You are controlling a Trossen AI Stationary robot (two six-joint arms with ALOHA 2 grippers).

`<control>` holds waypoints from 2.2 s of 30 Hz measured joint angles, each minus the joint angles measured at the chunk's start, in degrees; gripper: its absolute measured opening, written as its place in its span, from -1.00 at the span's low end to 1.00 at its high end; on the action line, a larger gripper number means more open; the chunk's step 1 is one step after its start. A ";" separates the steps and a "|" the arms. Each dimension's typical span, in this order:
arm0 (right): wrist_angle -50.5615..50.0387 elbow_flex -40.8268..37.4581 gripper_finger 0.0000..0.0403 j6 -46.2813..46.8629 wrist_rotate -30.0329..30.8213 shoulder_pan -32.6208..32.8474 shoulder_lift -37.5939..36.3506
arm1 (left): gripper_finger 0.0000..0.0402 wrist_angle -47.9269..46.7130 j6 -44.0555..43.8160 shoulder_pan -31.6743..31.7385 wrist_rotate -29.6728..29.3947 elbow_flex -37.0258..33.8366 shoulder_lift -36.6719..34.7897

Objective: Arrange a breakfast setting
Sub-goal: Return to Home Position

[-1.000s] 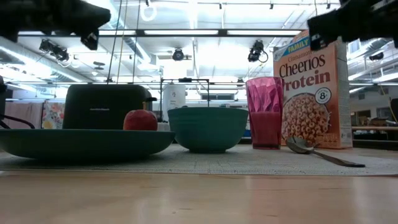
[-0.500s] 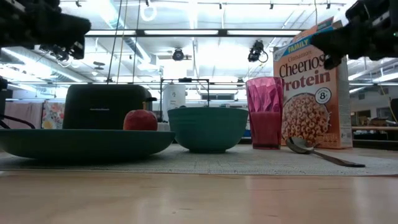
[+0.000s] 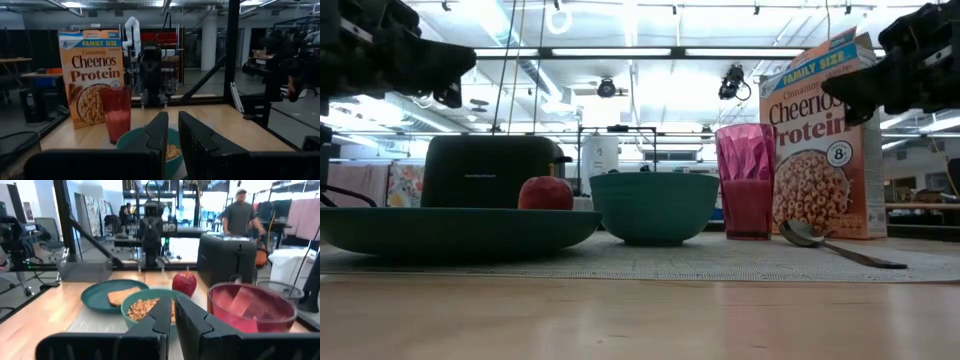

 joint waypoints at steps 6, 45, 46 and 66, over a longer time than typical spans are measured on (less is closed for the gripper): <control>-0.37 0.00 -0.83 1.63 -0.28 0.45 2.80 | -0.74 0.56 0.13 -3.54 0.07 0.00 0.00; -2.56 0.00 -0.83 1.31 0.37 -1.68 7.85 | -0.74 -4.13 -4.45 -7.01 -1.70 -0.02 0.85; -2.56 0.00 -0.83 1.31 0.38 -1.68 7.85 | -0.74 -4.13 -4.47 -7.01 -1.70 -0.02 0.85; -2.56 0.00 -0.83 1.29 0.37 -1.68 7.85 | -0.74 -4.02 -4.44 -7.01 -1.70 -0.04 0.85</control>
